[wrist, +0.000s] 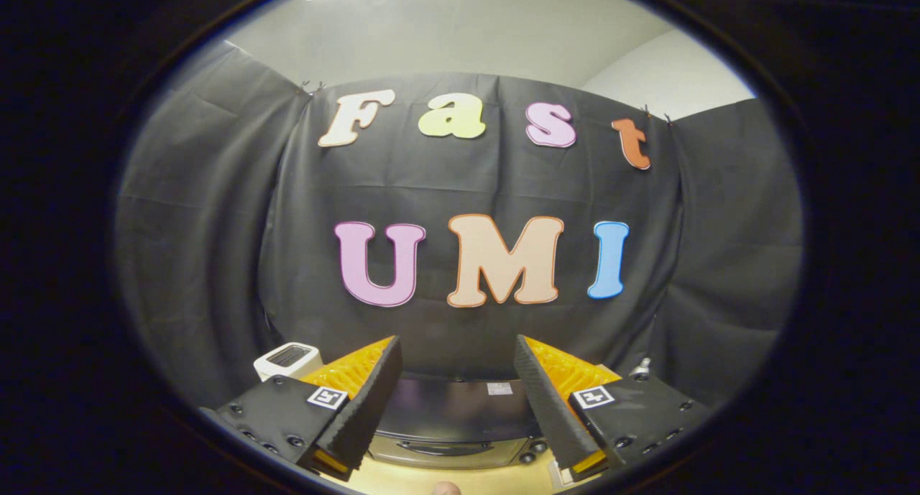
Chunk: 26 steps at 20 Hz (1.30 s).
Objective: Open the toaster oven, put the food inside, and close the toaster oven door.
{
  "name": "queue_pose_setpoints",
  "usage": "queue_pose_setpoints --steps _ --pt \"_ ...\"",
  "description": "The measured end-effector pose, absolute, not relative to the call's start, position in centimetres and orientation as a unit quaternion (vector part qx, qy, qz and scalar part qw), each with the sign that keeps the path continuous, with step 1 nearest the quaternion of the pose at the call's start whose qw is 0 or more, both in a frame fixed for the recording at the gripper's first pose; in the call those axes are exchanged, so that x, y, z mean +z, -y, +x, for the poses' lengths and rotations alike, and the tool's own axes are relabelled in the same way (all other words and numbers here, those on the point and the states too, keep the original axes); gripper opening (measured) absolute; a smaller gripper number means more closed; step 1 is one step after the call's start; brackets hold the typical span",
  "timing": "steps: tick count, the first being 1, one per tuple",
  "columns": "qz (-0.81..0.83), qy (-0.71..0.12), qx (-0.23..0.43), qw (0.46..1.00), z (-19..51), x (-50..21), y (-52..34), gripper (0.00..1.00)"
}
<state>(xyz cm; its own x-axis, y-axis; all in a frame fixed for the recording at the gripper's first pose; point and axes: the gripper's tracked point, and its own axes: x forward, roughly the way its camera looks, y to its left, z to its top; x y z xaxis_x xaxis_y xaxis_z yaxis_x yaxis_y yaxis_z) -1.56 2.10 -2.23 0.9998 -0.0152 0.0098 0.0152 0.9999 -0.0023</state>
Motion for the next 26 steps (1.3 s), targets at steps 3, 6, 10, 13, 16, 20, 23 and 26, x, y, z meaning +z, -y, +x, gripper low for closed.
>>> queue_pose_setpoints --steps 3,6,10,13,16,20,23,26 --pt "0.010 -0.005 -0.014 1.000 -0.4 -4.9 -1.9 0.98" --pt "0.003 -0.038 -0.025 0.999 1.2 -9.4 -1.6 0.98" --pt "0.002 -0.078 -0.031 0.996 3.1 -14.9 -2.1 0.98" --pt "0.000 -0.109 -0.023 0.994 3.9 -18.4 -2.7 0.98" --pt "-0.005 -0.128 -0.030 0.991 4.2 -21.0 -2.4 0.98" --pt "0.005 -0.154 -0.028 0.988 4.1 -24.1 -2.6 0.98" --pt "0.013 -0.171 -0.025 0.985 4.0 -25.9 -2.8 0.98" --pt "0.015 -0.185 -0.013 0.983 3.5 -27.5 -3.4 0.98"
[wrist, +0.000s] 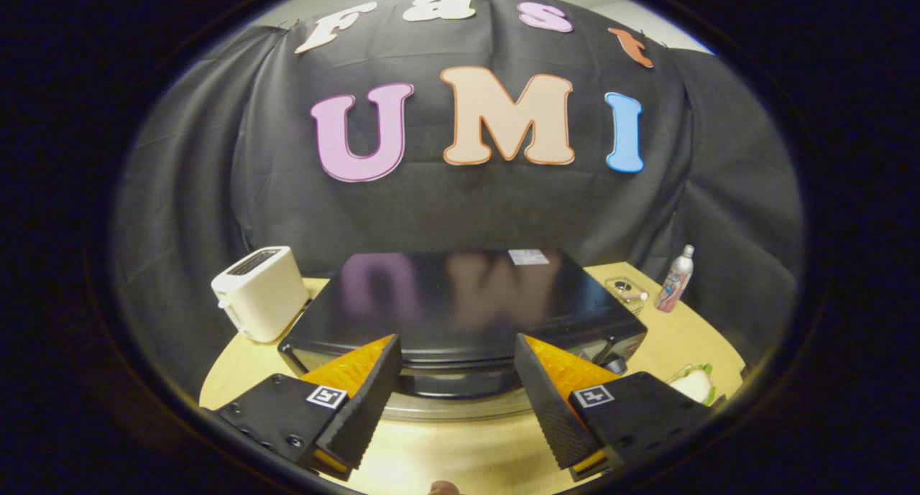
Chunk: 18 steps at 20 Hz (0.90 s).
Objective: Open the toaster oven, put the food inside, and close the toaster oven door.
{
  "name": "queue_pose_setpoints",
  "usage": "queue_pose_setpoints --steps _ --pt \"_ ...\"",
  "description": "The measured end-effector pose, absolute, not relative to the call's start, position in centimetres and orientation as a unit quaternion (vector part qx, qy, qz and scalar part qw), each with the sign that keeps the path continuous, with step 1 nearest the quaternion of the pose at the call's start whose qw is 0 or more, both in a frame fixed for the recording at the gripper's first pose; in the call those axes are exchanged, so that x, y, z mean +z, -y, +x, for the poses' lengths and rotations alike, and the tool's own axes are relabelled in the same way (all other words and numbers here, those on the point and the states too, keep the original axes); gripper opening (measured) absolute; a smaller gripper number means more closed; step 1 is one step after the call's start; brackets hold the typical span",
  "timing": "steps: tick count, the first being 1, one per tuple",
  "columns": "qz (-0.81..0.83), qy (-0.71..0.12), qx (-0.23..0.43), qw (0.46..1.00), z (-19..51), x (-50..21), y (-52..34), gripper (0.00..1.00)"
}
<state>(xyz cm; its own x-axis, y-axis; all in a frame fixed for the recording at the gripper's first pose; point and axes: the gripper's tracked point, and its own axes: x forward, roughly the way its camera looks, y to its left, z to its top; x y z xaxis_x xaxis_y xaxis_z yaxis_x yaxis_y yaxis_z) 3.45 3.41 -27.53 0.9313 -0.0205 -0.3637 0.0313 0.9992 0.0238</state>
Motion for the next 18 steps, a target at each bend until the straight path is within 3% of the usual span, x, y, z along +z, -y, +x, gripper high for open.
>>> queue_pose_setpoints --steps 18 --pt "0.011 -0.187 -0.016 0.982 -2.7 -29.0 -2.8 0.99"
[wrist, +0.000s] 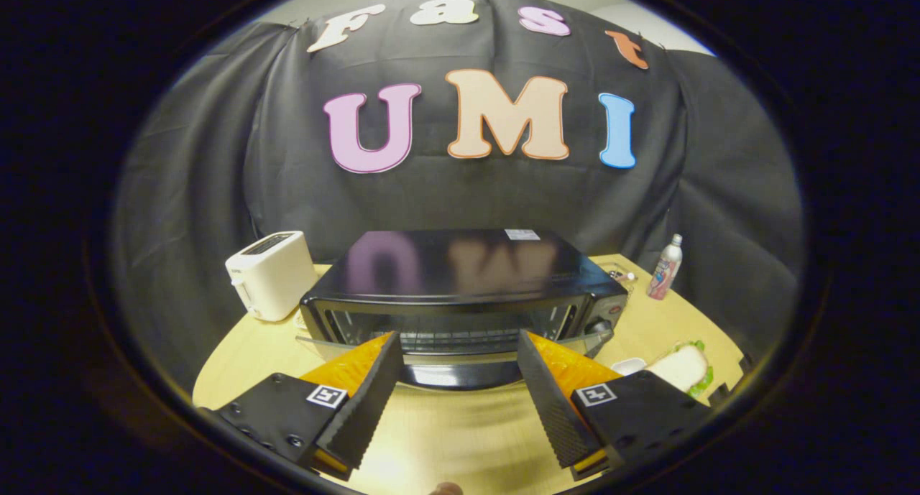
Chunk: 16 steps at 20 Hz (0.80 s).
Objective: Open the toaster oven, put the food inside, and close the toaster oven door.
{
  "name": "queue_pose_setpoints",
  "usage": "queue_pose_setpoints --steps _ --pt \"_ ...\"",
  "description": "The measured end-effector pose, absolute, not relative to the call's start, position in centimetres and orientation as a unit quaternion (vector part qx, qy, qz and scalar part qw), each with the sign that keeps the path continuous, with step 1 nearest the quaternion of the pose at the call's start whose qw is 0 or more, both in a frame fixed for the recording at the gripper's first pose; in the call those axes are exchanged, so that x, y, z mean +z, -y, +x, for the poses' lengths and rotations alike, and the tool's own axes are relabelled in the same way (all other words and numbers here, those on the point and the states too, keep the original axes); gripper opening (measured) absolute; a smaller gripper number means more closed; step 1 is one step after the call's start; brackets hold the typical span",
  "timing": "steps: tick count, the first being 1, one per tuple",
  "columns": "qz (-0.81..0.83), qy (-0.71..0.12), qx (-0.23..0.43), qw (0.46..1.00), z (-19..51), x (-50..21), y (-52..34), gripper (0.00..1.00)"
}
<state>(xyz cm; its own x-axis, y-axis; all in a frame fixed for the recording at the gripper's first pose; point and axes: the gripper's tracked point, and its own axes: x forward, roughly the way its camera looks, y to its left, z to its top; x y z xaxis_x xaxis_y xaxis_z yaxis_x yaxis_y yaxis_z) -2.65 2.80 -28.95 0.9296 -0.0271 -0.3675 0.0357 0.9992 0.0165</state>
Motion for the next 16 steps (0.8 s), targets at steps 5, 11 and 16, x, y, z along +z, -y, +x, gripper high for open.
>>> queue_pose_setpoints --steps 5,11,16 --pt "-0.002 -0.210 -0.012 0.978 -5.6 -30.4 -2.5 0.99" --pt "-0.006 -0.242 -0.023 0.970 -8.9 -32.8 -2.4 0.99" --pt "-0.013 -0.269 -0.026 0.963 -10.7 -34.6 -2.2 0.99"
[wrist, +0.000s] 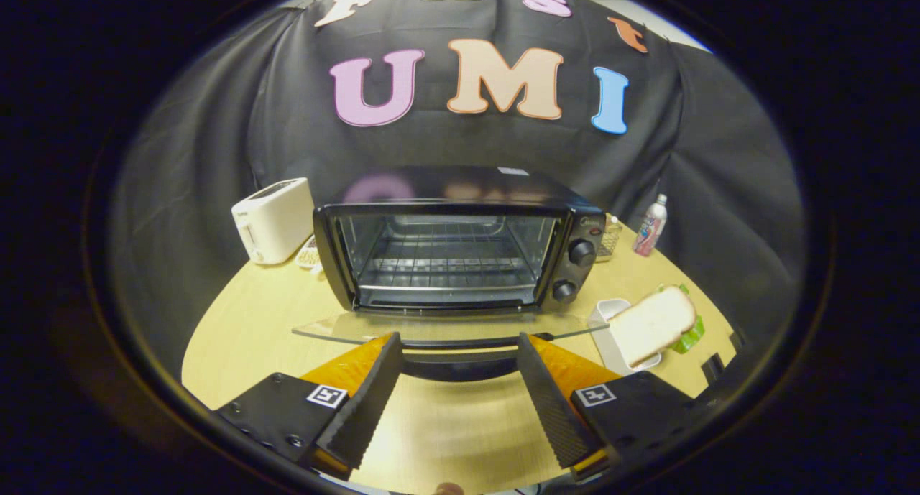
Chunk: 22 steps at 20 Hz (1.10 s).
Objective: Open the toaster oven, put the food inside, and close the toaster oven door.
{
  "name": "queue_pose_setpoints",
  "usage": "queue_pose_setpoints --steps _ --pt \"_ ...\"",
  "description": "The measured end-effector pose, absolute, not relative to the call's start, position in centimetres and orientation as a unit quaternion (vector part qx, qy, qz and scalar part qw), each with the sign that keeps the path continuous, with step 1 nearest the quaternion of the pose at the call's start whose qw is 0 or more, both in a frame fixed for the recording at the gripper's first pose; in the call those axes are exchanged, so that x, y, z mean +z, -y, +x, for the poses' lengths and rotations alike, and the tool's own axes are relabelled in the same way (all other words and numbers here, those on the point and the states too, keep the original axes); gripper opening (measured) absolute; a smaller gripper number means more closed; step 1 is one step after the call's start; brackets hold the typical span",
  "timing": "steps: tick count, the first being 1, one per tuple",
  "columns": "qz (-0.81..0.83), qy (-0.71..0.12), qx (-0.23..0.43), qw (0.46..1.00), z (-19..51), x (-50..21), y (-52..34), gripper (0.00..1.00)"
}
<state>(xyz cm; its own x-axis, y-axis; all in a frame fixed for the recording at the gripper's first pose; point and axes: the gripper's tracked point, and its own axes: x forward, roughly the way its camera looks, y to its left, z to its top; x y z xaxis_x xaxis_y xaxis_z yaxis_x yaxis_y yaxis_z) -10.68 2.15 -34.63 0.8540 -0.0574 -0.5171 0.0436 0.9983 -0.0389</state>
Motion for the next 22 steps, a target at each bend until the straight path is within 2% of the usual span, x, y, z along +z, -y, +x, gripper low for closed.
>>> queue_pose_setpoints --steps 13,22 --pt "-0.025 -0.377 -0.002 0.926 -15.0 -44.2 -3.6 0.97" --pt "-0.005 -0.355 0.009 0.935 -14.9 -43.2 -4.5 0.96"
